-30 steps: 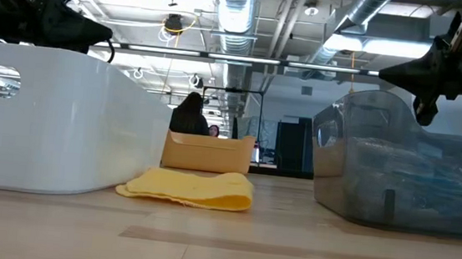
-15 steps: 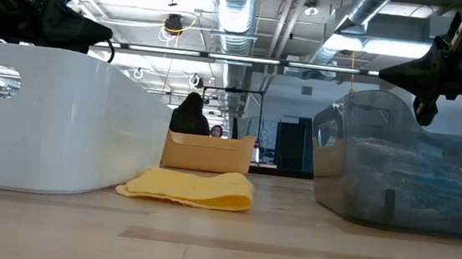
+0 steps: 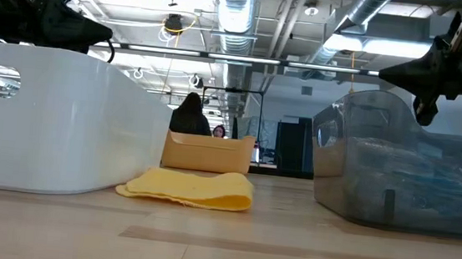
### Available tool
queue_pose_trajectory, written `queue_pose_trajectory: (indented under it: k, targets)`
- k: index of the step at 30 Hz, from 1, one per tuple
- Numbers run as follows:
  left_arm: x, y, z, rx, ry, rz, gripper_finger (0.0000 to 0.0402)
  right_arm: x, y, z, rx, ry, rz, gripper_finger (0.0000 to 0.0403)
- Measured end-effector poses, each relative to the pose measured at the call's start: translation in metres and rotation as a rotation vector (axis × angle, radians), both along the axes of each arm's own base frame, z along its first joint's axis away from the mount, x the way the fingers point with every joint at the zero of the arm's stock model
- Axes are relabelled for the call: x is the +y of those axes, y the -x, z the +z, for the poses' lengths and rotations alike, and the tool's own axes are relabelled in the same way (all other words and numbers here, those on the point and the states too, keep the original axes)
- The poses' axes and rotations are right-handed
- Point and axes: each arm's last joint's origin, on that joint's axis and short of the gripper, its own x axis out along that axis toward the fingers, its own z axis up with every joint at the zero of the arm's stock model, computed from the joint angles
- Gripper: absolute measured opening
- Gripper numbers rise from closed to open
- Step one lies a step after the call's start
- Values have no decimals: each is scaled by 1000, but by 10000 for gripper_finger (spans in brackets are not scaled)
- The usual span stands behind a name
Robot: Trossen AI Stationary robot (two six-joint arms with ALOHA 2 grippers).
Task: Pick & Place Toothbrushes
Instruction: Return to Home Position
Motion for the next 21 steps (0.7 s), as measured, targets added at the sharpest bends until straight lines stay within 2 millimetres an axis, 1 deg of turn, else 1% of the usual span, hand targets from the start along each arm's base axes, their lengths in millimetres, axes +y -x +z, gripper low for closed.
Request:
queue_pose_trajectory:
  k: [21]
  targets:
    - [0, 0, 2, -16, 1, 0, 1, 0, 0, 0, 0, 0, 0, 0]
